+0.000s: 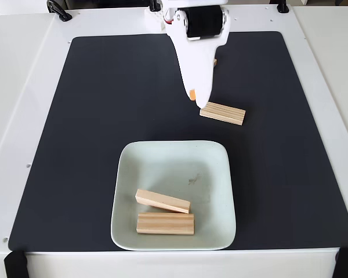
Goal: Pick up the wooden block and place them on the plate.
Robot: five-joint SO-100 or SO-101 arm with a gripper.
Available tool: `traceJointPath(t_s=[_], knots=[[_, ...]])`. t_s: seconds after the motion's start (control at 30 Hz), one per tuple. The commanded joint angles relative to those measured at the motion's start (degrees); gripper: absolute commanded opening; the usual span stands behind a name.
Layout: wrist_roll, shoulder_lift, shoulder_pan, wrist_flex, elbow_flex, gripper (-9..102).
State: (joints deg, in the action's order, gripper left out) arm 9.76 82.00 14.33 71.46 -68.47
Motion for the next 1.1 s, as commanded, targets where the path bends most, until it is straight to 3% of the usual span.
traceJointPath(t_s=[0.0,0.17,0.47,0.73,1.07], knots=[[0.53,8.96,1.49,0.09,-9.05,4],[-2.02,16.88,4.22,0.09,-20.83,0],[-28.21,27.69,10.90,0.09,-28.65,-1],[-44.82,17.40,11.87,0.18,-23.99,-1],[-47.99,3.34,11.95,0.79,-15.47,4]])
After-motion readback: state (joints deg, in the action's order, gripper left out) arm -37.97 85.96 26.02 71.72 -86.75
